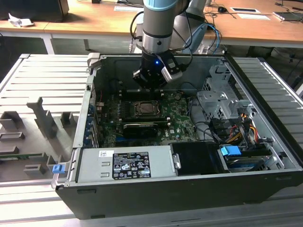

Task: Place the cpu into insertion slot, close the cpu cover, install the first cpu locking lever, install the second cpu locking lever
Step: 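Install the first cpu locking lever, then install the second cpu locking lever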

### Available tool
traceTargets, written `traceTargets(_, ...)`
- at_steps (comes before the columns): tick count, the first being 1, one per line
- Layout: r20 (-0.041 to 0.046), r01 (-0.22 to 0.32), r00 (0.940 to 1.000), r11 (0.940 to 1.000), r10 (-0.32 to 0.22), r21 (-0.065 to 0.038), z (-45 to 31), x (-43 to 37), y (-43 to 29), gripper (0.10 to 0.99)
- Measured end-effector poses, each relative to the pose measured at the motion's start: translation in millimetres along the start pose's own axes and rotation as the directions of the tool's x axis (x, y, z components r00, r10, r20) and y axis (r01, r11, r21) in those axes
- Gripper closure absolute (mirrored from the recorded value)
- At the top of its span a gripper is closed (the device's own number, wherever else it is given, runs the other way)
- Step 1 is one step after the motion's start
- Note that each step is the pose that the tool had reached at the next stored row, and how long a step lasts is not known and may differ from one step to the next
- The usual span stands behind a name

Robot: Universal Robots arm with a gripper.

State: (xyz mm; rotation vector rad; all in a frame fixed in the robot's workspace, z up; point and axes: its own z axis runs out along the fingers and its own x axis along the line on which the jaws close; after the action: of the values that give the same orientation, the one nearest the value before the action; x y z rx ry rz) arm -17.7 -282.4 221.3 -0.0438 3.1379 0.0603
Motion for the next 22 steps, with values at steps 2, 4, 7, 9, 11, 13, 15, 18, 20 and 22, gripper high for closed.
traceTargets(2,0.0000,0.000,1.0000,1.0000,0.000,0.000,-0.1,0.0,-1.0,0.980)
traceTargets(4,0.0000,0.000,1.0000,1.0000,0.000,0.000,0.0,0.0,-1.8,0.980)
traceTargets(7,0.0000,0.000,1.0000,1.0000,0.000,0.000,-0.2,0.1,-3.7,0.980)
traceTargets(9,0.0000,0.000,1.0000,1.0000,0.000,0.000,-0.3,0.2,-7.3,0.980)
traceTargets(11,0.0000,0.000,1.0000,1.0000,0.000,0.000,-0.4,0.3,-11.2,0.980)
traceTargets(13,-0.0001,0.000,1.0000,1.0000,0.000,0.000,-0.5,0.3,-13.4,0.980)
traceTargets(15,0.0000,0.000,1.0000,1.0000,0.000,0.000,-0.5,0.4,-14.1,0.980)
traceTargets(18,0.0000,0.000,1.0000,1.0000,0.000,0.000,-1.1,0.4,-14.5,0.980)
traceTargets(20,0.0000,0.000,1.0000,1.0000,0.000,0.000,-2.2,0.4,-14.7,0.980)
traceTargets(22,-0.0001,0.000,1.0000,1.0000,0.000,0.000,-3.2,0.4,-15.1,0.980)
